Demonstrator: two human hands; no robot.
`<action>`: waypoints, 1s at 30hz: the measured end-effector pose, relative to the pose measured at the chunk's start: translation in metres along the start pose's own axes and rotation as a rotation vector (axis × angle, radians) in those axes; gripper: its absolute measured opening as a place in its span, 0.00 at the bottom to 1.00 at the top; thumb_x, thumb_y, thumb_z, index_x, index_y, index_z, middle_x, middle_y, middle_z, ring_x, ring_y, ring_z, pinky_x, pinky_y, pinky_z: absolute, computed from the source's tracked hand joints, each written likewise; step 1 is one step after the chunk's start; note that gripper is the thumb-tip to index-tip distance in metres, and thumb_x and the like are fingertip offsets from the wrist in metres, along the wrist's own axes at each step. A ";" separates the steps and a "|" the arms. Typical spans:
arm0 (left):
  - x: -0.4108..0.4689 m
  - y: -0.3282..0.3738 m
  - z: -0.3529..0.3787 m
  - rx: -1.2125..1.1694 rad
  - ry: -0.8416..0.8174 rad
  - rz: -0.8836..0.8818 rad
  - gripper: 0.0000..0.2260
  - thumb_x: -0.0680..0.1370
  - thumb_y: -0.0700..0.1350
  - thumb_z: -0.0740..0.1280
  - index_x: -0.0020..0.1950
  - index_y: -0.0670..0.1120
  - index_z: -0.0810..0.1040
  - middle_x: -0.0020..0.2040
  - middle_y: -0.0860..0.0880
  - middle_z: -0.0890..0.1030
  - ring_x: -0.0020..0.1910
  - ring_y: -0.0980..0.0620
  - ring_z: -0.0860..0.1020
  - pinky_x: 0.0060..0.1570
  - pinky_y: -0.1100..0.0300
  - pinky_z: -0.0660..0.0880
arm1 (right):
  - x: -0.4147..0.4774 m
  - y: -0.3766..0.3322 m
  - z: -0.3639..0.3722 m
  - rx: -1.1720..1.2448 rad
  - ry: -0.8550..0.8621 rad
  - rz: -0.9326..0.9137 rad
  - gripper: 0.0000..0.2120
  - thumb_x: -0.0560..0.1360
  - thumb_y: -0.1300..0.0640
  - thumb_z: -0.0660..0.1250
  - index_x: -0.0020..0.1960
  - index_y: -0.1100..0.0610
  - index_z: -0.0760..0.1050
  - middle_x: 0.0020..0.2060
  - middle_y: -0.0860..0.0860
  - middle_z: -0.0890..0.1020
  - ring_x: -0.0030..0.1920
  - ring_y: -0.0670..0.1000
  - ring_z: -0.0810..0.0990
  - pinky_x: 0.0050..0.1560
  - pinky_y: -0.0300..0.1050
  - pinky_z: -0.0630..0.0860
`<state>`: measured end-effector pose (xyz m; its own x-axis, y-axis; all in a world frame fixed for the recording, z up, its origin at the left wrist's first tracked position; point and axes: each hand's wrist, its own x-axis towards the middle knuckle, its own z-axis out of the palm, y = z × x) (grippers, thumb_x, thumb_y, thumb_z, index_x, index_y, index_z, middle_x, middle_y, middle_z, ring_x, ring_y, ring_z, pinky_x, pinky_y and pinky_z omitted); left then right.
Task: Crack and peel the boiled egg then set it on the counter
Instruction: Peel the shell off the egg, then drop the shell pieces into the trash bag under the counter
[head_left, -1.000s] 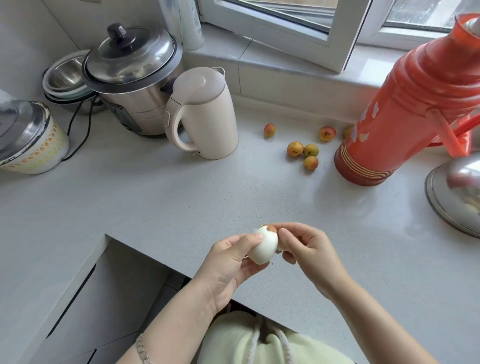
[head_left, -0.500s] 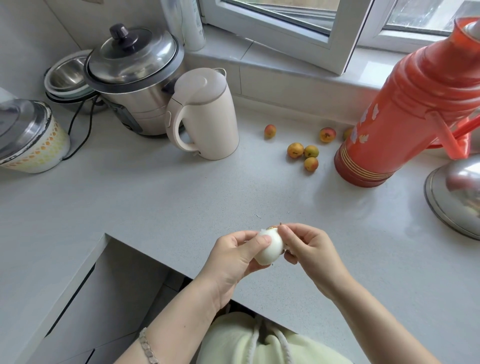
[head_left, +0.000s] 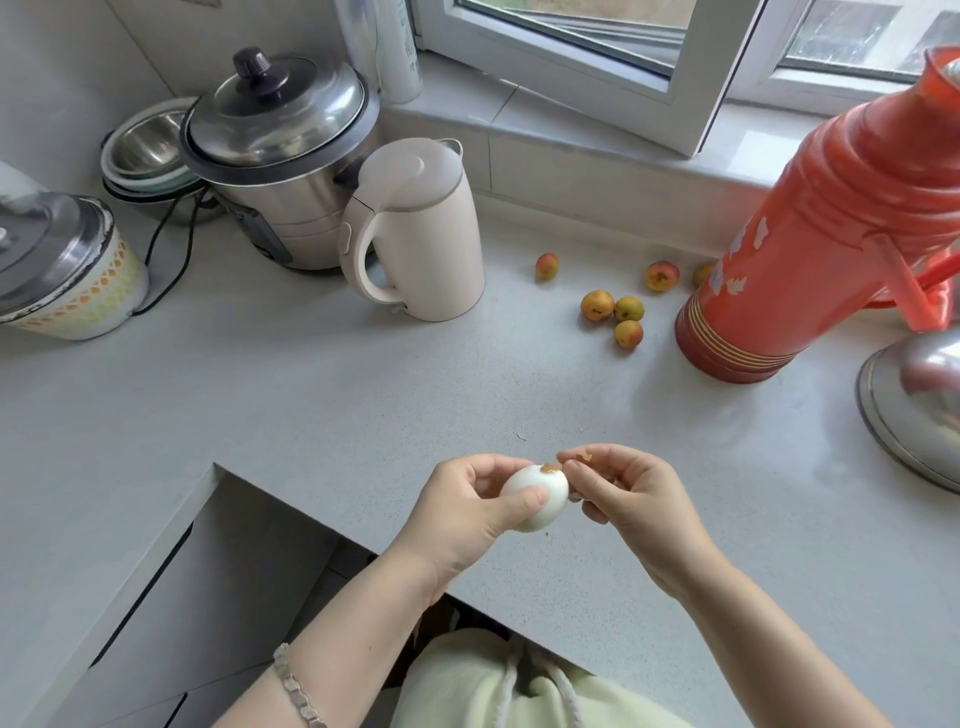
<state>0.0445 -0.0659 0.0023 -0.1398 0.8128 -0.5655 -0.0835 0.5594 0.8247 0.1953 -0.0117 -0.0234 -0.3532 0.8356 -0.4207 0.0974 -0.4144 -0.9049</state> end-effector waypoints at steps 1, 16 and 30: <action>0.000 0.000 0.000 0.035 0.015 0.017 0.08 0.69 0.43 0.74 0.47 0.49 0.81 0.47 0.47 0.84 0.46 0.54 0.81 0.42 0.68 0.76 | 0.001 -0.001 0.000 -0.007 0.009 0.002 0.06 0.71 0.61 0.68 0.38 0.53 0.82 0.28 0.49 0.81 0.33 0.49 0.74 0.30 0.35 0.71; 0.009 -0.006 -0.011 0.106 0.250 0.138 0.09 0.68 0.41 0.73 0.44 0.53 0.78 0.43 0.56 0.80 0.38 0.68 0.78 0.38 0.76 0.73 | 0.029 -0.017 -0.006 0.522 -0.051 0.343 0.08 0.70 0.61 0.62 0.44 0.65 0.76 0.36 0.56 0.80 0.35 0.50 0.78 0.33 0.35 0.79; -0.022 -0.057 -0.138 -0.518 0.791 0.065 0.03 0.74 0.41 0.68 0.45 0.49 0.78 0.46 0.49 0.80 0.46 0.53 0.78 0.46 0.60 0.76 | 0.052 0.053 0.182 -0.201 -0.290 0.668 0.12 0.75 0.65 0.58 0.35 0.61 0.74 0.30 0.54 0.75 0.30 0.50 0.73 0.31 0.38 0.71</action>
<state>-0.0835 -0.1378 -0.0305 -0.7720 0.3875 -0.5038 -0.4529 0.2206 0.8638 0.0130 -0.0554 -0.0811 -0.3873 0.2902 -0.8751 0.5348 -0.7025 -0.4697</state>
